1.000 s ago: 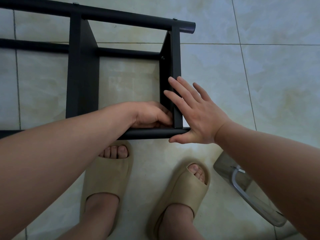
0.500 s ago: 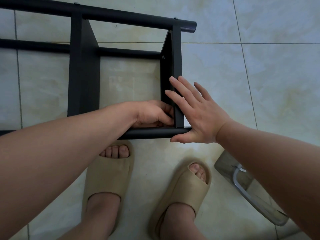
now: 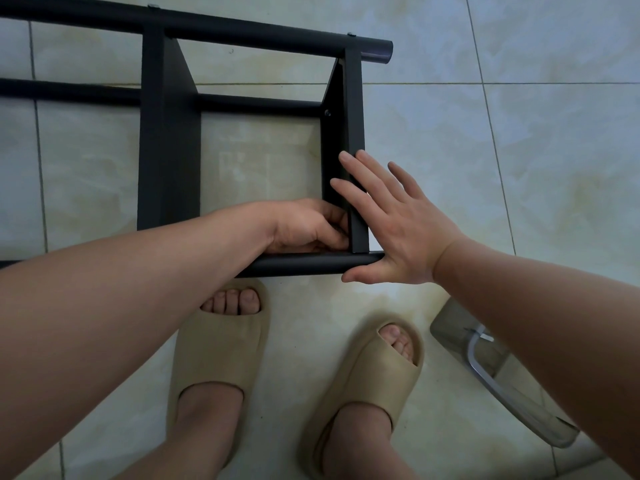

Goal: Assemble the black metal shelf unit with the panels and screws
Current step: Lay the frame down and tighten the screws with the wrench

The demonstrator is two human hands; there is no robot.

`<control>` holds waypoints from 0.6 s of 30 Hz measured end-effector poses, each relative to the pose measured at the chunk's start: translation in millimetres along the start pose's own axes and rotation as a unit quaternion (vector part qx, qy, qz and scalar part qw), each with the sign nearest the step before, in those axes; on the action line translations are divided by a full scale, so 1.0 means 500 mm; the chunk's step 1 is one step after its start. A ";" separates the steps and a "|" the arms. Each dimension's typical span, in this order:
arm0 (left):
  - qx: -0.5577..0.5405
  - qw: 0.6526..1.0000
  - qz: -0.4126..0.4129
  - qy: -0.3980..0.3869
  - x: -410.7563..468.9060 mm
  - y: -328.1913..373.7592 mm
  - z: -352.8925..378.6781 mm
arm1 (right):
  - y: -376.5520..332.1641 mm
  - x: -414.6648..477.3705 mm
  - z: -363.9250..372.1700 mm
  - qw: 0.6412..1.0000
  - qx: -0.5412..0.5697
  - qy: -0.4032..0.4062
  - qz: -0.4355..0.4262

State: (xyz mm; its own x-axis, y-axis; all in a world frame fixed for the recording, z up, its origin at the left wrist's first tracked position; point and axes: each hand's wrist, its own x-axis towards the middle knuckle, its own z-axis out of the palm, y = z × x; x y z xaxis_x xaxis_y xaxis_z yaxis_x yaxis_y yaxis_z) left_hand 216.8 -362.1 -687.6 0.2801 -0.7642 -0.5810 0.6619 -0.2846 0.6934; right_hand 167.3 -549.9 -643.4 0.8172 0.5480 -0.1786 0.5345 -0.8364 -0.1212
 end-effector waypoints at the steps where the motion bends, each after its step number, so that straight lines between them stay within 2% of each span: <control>1: 0.002 1.000 0.001 0.000 0.000 0.000 0.000 | 0.000 0.000 0.000 1.000 0.000 -0.001 0.001; 9: -0.008 0.999 -0.038 -0.002 0.004 0.001 0.004 | -0.001 -0.001 0.000 1.000 0.005 -0.001 0.003; 14: 0.049 0.997 -0.027 0.049 0.006 -0.002 0.003 | -0.001 0.001 0.001 1.000 0.002 -0.005 0.003; 18: 0.049 0.997 -0.028 0.043 0.005 -0.001 0.002 | -0.001 0.001 0.001 1.000 0.002 -0.007 0.003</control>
State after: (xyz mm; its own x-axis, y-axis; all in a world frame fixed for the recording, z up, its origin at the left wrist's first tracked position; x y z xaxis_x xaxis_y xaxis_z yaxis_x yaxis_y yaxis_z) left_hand 216.7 -364.6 -689.0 0.3061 -0.6948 -0.6508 0.6079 -0.3835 0.6953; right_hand 167.4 -549.3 -643.7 0.8171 0.5433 -0.1927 0.5288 -0.8396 -0.1244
